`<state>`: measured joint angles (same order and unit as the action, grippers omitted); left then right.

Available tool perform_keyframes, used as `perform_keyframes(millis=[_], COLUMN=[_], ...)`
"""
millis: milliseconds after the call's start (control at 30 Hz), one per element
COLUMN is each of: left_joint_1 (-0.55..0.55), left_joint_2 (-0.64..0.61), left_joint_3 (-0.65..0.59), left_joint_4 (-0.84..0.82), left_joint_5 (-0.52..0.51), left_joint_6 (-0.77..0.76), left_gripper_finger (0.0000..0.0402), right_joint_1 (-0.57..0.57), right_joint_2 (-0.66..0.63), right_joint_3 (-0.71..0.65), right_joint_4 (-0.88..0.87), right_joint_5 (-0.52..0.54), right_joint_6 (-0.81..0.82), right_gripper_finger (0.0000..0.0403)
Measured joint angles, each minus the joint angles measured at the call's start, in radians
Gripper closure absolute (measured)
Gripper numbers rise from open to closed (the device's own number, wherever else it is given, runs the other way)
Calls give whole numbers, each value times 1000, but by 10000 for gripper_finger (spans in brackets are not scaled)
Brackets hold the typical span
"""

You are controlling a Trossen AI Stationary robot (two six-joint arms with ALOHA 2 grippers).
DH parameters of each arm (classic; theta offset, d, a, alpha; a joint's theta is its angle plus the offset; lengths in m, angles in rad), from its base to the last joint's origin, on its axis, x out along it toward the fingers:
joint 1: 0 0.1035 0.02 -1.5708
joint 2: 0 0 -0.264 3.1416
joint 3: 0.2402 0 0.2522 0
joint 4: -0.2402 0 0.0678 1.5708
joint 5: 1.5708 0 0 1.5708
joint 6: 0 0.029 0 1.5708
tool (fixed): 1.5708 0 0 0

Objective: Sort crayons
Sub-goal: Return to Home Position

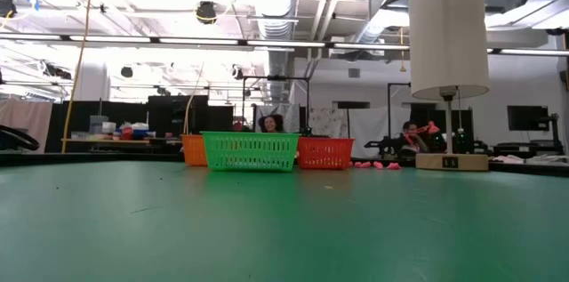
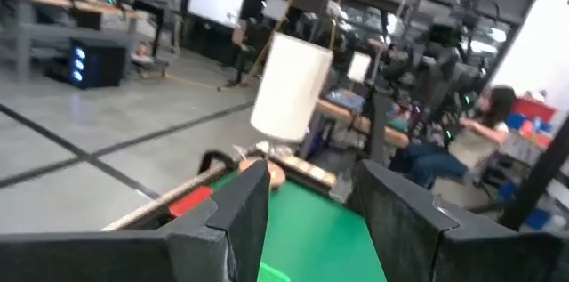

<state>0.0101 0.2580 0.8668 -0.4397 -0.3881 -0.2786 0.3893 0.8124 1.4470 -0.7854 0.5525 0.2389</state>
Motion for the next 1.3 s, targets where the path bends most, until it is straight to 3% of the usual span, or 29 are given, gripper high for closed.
perform_keyframes(millis=[133, 733, 1133, 1300], left_joint_1=[0, 0, 0, 0], left_joint_2=[-13, -12, -12, -13], left_joint_3=[-85, -305, -360, -380], left_joint_4=[57, 271, 285, 287], left_joint_5=[40, 34, 34, 59], left_joint_6=[4, -57, -99, -121], left_gripper_finger=[239, 239, 239, 239], right_joint_1=[19, 56, 56, 55], right_joint_2=[-102, -547, -773, -808], right_joint_3=[-143, -692, -906, -973], right_joint_4=[89, 424, 543, 570], right_joint_5=[8, 26, 21, 20], right_joint_6=[0, 0, -1, -4], right_gripper_finger=[280, 280, 280, 280])
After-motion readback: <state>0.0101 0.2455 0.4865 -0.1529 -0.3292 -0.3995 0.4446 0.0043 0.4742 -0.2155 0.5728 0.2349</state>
